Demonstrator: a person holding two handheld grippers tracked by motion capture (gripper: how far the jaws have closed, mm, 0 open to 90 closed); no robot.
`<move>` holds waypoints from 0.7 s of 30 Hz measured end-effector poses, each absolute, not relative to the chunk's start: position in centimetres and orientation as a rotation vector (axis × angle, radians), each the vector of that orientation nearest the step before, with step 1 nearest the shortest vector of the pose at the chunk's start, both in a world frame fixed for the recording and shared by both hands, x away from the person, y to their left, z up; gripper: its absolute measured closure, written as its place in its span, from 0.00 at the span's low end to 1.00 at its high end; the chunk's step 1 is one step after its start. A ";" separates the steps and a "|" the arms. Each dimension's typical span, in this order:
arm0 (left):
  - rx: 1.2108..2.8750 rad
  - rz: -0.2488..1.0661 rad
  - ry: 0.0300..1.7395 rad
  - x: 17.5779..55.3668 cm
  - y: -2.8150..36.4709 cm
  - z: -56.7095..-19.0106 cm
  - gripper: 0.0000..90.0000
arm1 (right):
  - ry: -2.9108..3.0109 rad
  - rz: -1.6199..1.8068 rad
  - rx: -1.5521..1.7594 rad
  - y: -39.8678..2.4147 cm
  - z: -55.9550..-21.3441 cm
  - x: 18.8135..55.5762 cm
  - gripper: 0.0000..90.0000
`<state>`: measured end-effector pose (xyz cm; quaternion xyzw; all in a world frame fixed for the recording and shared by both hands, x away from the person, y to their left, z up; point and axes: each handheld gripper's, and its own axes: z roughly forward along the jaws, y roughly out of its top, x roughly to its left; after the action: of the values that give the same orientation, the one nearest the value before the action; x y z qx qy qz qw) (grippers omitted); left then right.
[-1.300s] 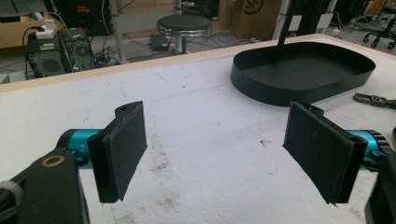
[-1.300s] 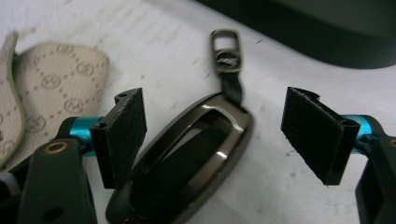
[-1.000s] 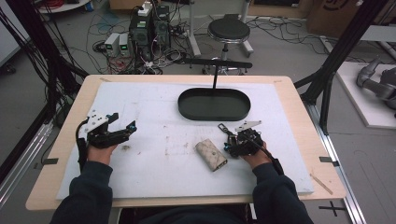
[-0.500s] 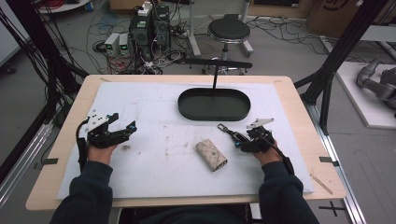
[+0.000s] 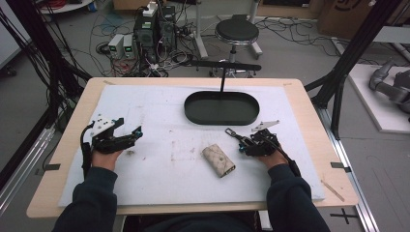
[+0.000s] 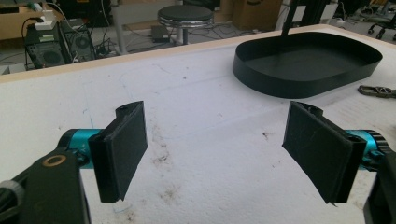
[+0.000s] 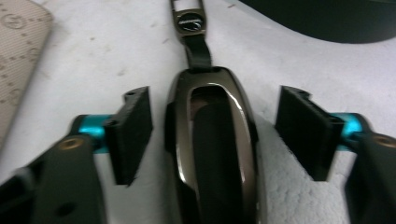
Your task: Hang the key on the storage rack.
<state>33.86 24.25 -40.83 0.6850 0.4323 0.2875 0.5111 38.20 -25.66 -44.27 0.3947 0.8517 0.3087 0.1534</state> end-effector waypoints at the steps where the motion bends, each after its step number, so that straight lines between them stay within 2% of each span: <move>1: 1.647 0.692 1.043 33.9 24.3 -40.8 0.24 | 2.442 0.885 1.132 -25.7 -44.3 38.2 0.41; 4: 1.649 0.692 1.045 33.9 24.3 -40.9 0.24 | 2.446 0.880 1.135 -25.6 -44.1 38.1 0.48; 5: 1.646 0.692 1.046 33.9 24.3 -40.9 0.24 | 2.441 0.877 1.157 -25.6 -44.0 38.1 0.55; 21: 1.647 0.688 1.054 34.0 24.4 -40.9 0.24 | 2.487 0.790 1.159 -25.0 -43.4 38.6 0.56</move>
<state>34.00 24.44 -40.93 0.6838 0.4375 0.2857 0.5093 38.64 -24.96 -43.40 0.4020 0.8620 0.2737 0.1428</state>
